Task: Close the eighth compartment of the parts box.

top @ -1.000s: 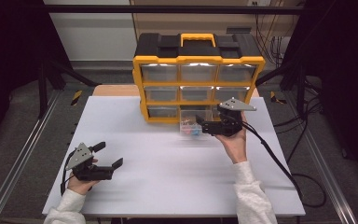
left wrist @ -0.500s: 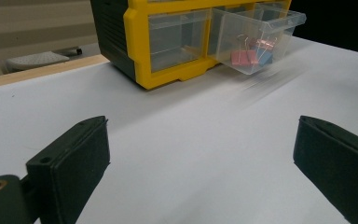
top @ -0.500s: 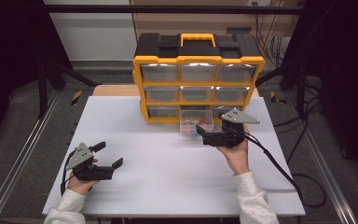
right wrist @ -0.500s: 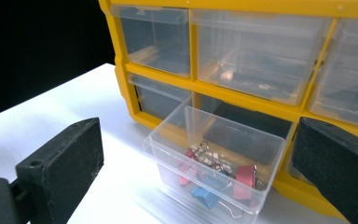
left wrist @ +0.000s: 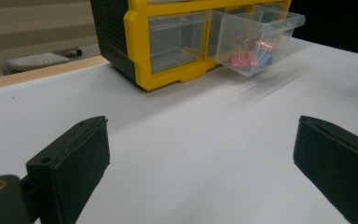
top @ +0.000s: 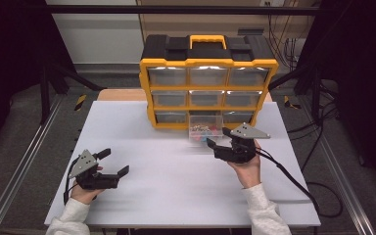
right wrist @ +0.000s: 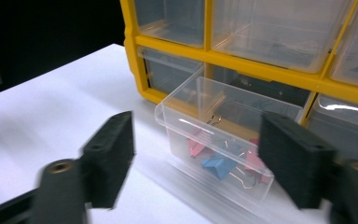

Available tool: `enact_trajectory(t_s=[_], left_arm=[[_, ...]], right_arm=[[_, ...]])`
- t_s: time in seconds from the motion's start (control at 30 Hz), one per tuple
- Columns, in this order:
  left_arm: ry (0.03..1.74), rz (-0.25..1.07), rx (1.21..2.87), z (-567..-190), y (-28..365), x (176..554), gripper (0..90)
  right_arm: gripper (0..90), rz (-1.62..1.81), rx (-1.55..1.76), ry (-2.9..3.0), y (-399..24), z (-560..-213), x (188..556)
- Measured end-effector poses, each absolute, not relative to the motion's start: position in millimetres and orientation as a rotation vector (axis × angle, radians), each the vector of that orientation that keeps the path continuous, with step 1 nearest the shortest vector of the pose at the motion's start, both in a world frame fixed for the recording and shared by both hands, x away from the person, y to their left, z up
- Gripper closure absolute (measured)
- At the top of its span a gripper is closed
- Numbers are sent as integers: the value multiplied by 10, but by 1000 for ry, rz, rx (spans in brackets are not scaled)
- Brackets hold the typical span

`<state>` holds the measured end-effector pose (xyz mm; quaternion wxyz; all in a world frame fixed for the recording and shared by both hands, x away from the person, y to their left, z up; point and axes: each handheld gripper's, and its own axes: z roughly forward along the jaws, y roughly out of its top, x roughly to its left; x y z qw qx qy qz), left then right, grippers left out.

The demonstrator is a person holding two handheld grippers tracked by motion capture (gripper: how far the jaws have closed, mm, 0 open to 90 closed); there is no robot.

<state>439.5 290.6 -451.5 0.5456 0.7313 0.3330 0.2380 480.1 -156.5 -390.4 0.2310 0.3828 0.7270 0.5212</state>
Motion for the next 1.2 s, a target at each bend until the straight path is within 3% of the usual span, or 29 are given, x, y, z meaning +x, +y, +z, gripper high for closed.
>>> enact_trajectory(t_s=[0.63,1.2], left_arm=[[794,569,1736,-4510,2897,4399,31],[792,567,1741,-4520,2892,4402,31]], right_arm=[[891,1388,1097,2100,-1480,-4079,4802],[900,1272,1170,2141,-1317,-4371,5062]])
